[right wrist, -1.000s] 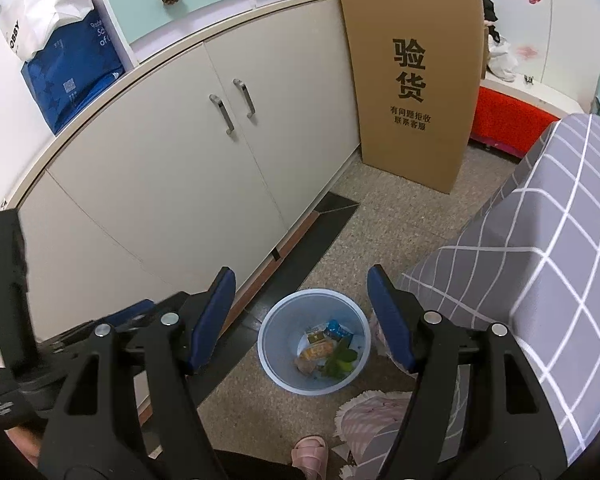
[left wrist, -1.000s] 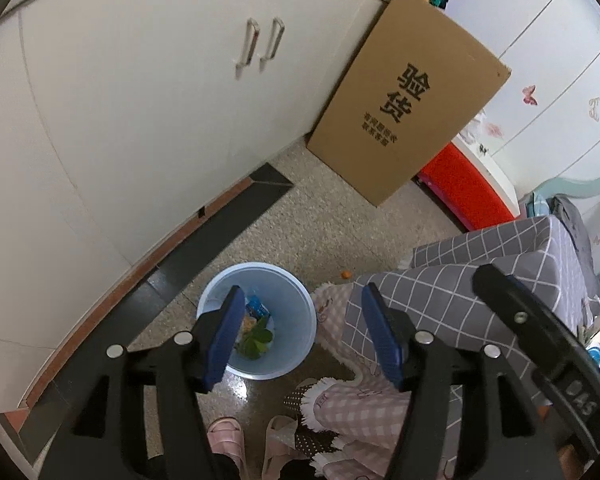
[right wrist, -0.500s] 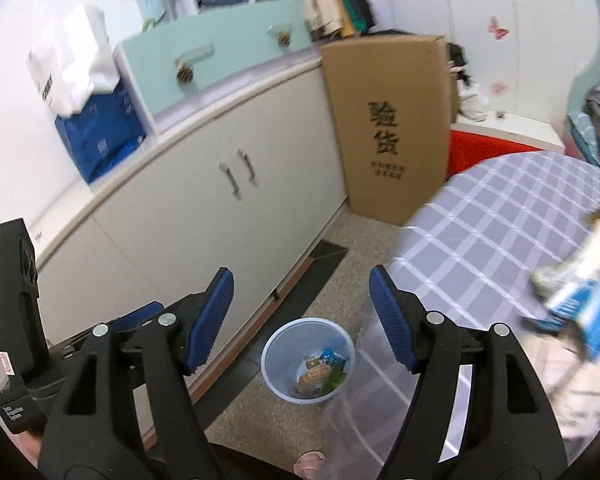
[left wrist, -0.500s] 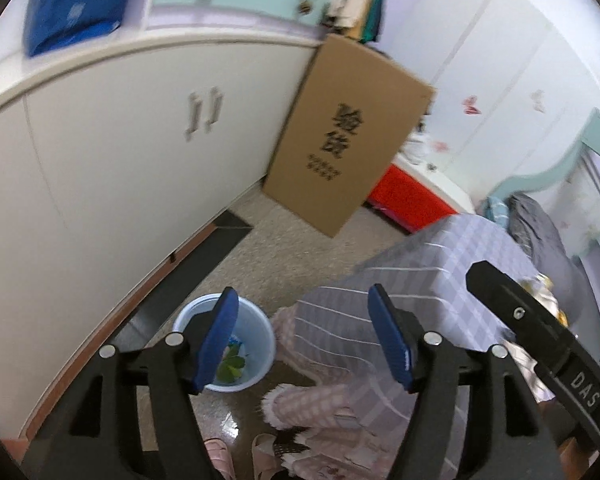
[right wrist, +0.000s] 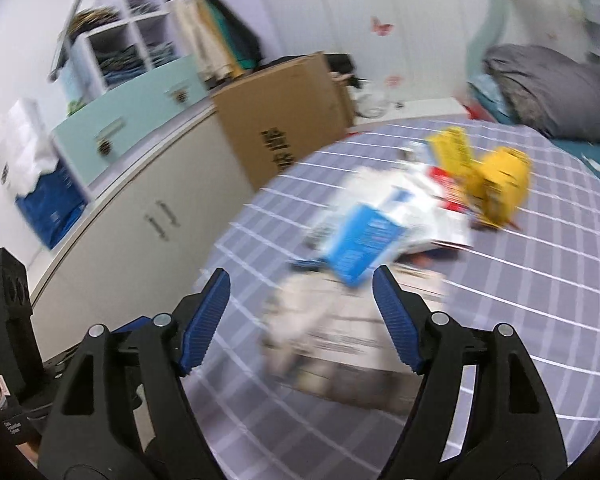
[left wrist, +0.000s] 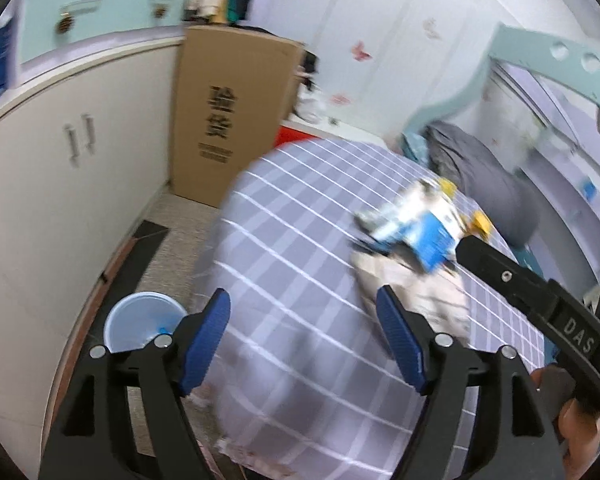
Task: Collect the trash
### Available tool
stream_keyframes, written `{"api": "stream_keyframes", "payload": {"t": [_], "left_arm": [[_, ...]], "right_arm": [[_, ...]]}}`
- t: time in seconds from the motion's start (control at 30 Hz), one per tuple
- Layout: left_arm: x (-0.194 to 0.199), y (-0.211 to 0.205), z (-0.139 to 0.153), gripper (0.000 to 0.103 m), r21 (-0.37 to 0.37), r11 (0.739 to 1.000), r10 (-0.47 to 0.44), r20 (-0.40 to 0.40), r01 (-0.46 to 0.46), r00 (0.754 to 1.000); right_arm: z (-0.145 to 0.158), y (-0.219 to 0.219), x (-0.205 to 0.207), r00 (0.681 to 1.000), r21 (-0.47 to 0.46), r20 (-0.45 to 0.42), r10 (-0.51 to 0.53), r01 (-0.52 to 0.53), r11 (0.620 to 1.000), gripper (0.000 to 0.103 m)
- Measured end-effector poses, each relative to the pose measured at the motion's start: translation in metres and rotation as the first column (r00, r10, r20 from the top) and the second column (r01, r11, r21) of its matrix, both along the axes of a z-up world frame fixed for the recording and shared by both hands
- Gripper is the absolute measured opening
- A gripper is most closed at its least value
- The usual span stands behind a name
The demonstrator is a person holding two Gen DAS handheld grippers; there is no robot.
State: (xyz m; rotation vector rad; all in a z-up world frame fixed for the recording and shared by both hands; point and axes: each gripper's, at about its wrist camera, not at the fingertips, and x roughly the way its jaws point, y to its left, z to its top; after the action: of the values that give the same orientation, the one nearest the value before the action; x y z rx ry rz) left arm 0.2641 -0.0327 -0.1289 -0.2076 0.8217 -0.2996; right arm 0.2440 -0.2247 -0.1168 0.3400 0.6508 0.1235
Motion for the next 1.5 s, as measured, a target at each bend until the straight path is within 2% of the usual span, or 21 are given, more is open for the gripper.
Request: {"api": "stream_keyframes", "payload": {"t": [0.2, 0.4, 0.5, 0.63, 0.67, 0.9, 1.0, 1.13, 1.27, 1.33, 1.43, 1.5], "left_arm": [[-0.006, -0.058, -0.019, 0.074, 0.048, 0.996, -0.079, -0.017, 0.080, 0.997], [-0.001, -0.086, -0.035, 0.073, 0.135, 0.987, -0.083, -0.020, 0.085, 0.996], [0.003, -0.091, -0.040, 0.053, 0.144, 0.985, -0.093, -0.040, 0.098, 0.995], [0.004, -0.088, -0.040, 0.024, 0.124, 0.984, -0.125, -0.053, 0.131, 0.991], [0.002, -0.086, -0.039, 0.021, 0.125, 0.983, -0.129, -0.056, 0.135, 0.990], [-0.015, -0.068, -0.028, 0.015, 0.129, 0.976, -0.174, -0.040, 0.178, 0.984], [-0.023, -0.053, -0.020, 0.014, 0.117, 0.980, -0.161, -0.012, 0.161, 0.987], [-0.028, -0.019, -0.009, 0.014, 0.082, 0.993, -0.085, 0.024, 0.083, 0.996], [-0.023, 0.016, -0.001, 0.014, 0.054, 0.998, 0.016, 0.048, -0.019, 0.999], [-0.018, 0.036, 0.001, 0.013, 0.033, 0.996, 0.080, 0.052, -0.082, 0.995], [-0.011, 0.058, 0.004, 0.013, 0.016, 0.986, 0.164, 0.067, -0.165, 0.984], [-0.008, 0.065, 0.005, 0.013, 0.021, 0.978, 0.204, 0.080, -0.207, 0.976]], "right_arm": [[-0.021, -0.046, -0.013, 0.997, 0.061, -0.035, -0.070, 0.072, 0.995, 0.074], [-0.031, -0.071, -0.023, 0.995, 0.100, -0.047, -0.093, 0.097, 0.990, 0.075], [-0.033, -0.078, -0.027, 0.994, 0.109, -0.048, -0.096, 0.101, 0.989, 0.075], [-0.033, -0.082, -0.030, 0.994, 0.121, -0.044, -0.098, 0.103, 0.987, 0.075], [-0.032, -0.081, -0.031, 0.995, 0.122, -0.042, -0.096, 0.100, 0.987, 0.075], [-0.022, -0.073, -0.032, 0.996, 0.128, -0.023, -0.085, 0.087, 0.988, 0.075], [-0.017, -0.068, -0.030, 0.996, 0.124, -0.015, -0.083, 0.084, 0.989, 0.075], [-0.012, -0.057, -0.024, 0.998, 0.107, -0.008, -0.064, 0.064, 0.992, 0.075], [-0.003, -0.027, -0.007, 0.999, -0.018, 0.000, 0.042, -0.042, 0.999, 0.075], [0.002, -0.006, 0.004, 0.995, -0.145, 0.002, 0.100, -0.099, 0.984, 0.072], [0.001, 0.029, 0.032, 0.980, -0.329, -0.057, 0.192, -0.200, 0.923, 0.045], [-0.002, 0.048, 0.044, 0.966, -0.416, -0.091, 0.243, -0.259, 0.872, 0.043]]}}
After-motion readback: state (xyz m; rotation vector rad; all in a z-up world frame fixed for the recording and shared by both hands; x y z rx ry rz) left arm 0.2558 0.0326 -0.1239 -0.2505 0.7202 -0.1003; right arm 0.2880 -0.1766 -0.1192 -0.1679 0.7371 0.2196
